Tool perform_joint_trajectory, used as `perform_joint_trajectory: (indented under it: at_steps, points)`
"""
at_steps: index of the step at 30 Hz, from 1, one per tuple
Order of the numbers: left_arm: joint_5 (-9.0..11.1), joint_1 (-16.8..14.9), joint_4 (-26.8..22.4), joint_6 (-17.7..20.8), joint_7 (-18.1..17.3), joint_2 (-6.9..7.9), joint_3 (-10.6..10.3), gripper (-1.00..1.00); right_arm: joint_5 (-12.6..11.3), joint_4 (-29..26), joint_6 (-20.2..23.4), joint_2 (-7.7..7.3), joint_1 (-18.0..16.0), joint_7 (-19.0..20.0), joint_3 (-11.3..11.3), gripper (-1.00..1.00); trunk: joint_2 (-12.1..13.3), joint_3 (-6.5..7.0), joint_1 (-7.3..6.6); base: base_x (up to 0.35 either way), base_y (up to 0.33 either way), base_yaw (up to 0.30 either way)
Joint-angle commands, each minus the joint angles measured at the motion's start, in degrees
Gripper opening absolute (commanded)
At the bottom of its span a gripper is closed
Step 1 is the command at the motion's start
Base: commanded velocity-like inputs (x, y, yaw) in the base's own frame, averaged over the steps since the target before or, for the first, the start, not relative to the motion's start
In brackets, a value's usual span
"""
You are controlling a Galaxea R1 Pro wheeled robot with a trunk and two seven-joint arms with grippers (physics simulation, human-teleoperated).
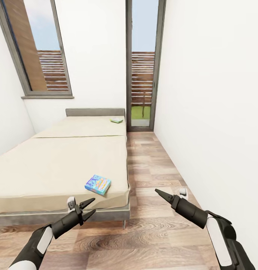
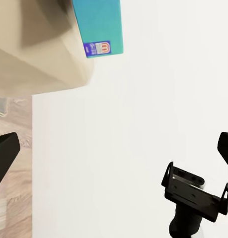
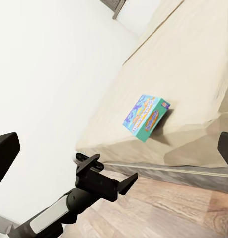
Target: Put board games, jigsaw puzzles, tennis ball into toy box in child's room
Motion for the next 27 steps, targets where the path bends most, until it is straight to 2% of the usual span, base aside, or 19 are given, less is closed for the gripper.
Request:
perform_joint_trajectory:
  at_steps: [1, 27]
  points:
    - [0.1, 0.0, 0.0, 0.4, -0.1, -0.04, 0.1, 1.0, -0.1, 0.0, 0.3, 0.0, 0.0, 0.1, 0.0, 1.0, 0.0, -0.05, 0.0, 0.129, -0.193, 0.0]
    - [0.2, 0.0, 0.0, 0.5, -0.2, -0.26, 0.1, 1.0, -0.1, -0.2, 0.5, 0.01, 0.0, 0.2, 0.0, 1.0, 0.0, -0.05, 0.0, 0.076, -0.082, 0.0]
